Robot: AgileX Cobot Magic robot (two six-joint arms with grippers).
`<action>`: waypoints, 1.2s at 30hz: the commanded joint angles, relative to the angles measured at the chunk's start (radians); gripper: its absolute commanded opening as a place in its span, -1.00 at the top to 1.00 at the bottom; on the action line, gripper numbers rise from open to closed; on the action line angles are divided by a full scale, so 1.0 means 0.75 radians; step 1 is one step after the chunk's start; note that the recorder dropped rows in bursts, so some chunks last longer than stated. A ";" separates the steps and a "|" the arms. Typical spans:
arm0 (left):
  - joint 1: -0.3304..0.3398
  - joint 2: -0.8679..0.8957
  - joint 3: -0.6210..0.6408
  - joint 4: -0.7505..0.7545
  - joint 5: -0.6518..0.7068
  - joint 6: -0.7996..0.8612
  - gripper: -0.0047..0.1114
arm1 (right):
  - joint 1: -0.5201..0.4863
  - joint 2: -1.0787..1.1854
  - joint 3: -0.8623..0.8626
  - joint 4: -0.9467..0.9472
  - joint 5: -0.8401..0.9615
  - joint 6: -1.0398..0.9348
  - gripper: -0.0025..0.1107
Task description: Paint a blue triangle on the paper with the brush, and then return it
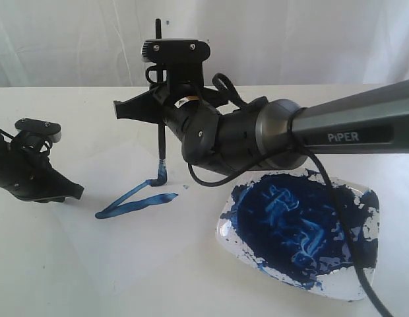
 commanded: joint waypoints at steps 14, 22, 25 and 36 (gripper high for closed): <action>-0.006 -0.004 -0.004 -0.008 0.021 -0.003 0.92 | -0.005 -0.075 0.003 0.352 0.080 -0.342 0.96; -0.006 -0.004 -0.004 -0.008 0.021 -0.003 0.92 | -0.005 -0.115 0.003 0.513 0.102 -0.502 0.96; -0.006 -0.004 -0.004 -0.008 0.021 -0.003 0.92 | -0.005 -0.118 0.003 0.517 0.111 -0.502 0.96; -0.006 -0.004 -0.004 -0.008 0.021 -0.003 0.92 | -0.005 -0.119 0.003 0.519 0.129 -0.503 0.96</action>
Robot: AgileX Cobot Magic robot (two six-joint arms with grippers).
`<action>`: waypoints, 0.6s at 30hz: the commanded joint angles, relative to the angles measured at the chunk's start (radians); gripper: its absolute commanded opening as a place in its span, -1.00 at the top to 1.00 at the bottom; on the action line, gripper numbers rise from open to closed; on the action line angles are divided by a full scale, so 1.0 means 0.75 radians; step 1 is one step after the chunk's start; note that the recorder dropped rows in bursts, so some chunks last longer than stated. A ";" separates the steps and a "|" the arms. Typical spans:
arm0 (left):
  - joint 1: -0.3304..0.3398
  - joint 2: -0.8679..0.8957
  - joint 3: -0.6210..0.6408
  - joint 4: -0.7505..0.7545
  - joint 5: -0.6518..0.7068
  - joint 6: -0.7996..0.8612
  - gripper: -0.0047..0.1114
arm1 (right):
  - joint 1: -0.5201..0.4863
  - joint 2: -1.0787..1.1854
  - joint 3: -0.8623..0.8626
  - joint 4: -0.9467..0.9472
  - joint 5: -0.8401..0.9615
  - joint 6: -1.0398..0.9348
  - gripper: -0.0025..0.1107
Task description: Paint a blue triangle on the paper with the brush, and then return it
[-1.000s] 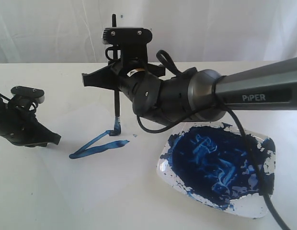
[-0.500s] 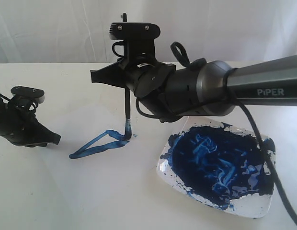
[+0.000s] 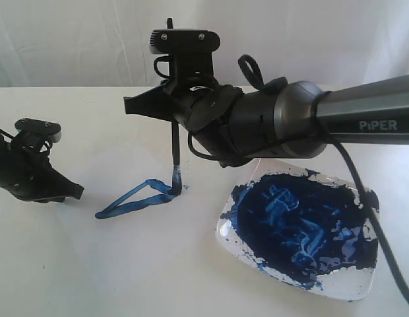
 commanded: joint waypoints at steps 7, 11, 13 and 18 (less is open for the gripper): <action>-0.006 -0.004 -0.004 -0.008 0.021 -0.003 0.92 | -0.005 -0.024 0.003 0.009 0.075 -0.019 0.96; -0.006 -0.004 -0.004 -0.008 0.021 -0.003 0.92 | -0.005 -0.048 0.003 0.009 0.084 -0.019 0.96; -0.006 -0.004 -0.004 -0.008 0.021 -0.003 0.92 | -0.005 -0.064 0.003 0.009 0.084 -0.019 0.96; -0.006 -0.004 -0.004 -0.008 0.021 -0.003 0.92 | -0.005 -0.134 0.003 0.009 0.078 -0.019 0.96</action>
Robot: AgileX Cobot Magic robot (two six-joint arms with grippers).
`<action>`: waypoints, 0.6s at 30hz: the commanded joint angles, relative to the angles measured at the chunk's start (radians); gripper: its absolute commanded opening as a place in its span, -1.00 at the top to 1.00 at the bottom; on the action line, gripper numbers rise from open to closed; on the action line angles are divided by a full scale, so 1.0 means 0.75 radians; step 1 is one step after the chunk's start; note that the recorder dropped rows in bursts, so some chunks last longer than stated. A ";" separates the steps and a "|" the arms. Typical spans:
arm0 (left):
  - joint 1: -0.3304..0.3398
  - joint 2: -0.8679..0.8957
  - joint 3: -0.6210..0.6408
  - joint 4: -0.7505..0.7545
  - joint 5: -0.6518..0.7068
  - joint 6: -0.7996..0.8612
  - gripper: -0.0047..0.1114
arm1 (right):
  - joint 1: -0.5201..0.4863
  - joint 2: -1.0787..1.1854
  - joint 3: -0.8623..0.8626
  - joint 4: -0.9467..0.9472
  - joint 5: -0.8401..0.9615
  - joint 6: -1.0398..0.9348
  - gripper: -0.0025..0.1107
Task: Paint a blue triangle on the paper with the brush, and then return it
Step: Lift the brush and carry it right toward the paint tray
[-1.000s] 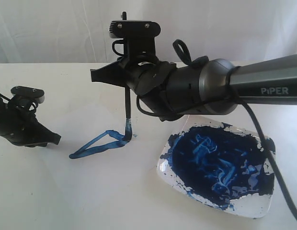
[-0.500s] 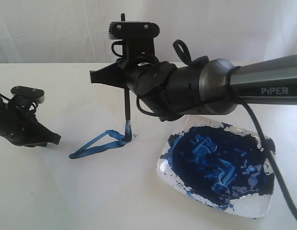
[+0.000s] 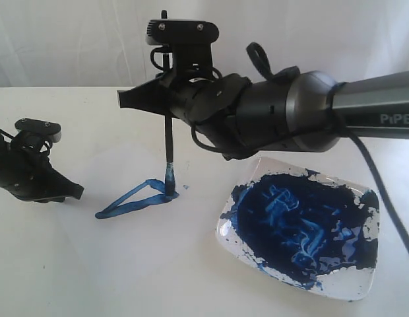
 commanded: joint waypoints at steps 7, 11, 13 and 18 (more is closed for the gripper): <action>-0.006 -0.004 -0.004 -0.008 0.021 -0.003 0.92 | -0.005 -0.216 0.003 0.006 -0.004 -0.196 0.96; -0.006 -0.009 -0.004 -0.008 0.041 -0.003 0.92 | -0.005 -0.326 0.003 0.128 -0.004 -0.395 0.96; -0.006 -0.024 -0.004 -0.008 0.070 -0.003 0.92 | -0.005 -0.380 0.003 0.271 -0.009 -0.532 0.96; -0.006 -0.128 -0.004 -0.008 0.094 -0.003 0.92 | -0.005 -0.506 0.003 0.757 -0.256 -1.015 0.96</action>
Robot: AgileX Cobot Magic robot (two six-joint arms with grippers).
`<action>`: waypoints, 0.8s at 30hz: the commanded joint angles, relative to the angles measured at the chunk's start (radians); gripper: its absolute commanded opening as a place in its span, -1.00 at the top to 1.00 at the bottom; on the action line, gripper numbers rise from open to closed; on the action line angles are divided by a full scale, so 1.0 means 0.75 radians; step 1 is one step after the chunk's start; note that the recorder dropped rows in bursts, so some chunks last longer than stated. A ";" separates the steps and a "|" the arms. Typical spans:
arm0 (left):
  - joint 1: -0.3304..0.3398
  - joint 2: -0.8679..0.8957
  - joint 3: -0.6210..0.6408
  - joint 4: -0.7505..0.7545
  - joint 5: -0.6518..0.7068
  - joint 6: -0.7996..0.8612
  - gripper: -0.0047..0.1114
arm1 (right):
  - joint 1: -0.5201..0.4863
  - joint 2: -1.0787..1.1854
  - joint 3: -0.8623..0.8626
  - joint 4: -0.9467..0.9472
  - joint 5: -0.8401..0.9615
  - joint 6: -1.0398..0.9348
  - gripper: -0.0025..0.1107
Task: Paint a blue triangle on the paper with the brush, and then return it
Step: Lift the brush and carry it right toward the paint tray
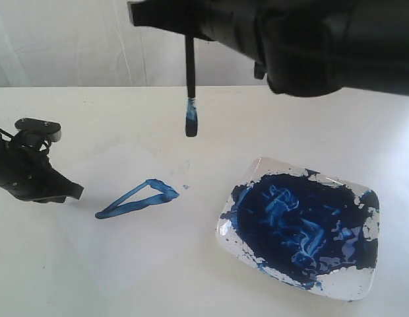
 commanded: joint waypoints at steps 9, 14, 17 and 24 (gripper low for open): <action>-0.006 -0.380 -0.004 -0.003 0.135 -0.003 0.92 | -0.005 -0.207 0.118 0.333 -0.967 -0.745 0.96; -0.006 -0.536 -0.004 0.006 0.329 -0.003 0.92 | -0.045 -0.289 0.248 0.342 -0.714 -0.738 0.96; -0.006 -0.615 -0.004 0.078 0.451 -0.003 0.92 | -0.113 -0.330 0.317 0.342 -0.498 -0.738 0.96; -0.006 -0.732 0.000 0.104 0.570 -0.003 0.92 | -0.374 -0.387 0.368 0.342 -0.150 -0.699 0.96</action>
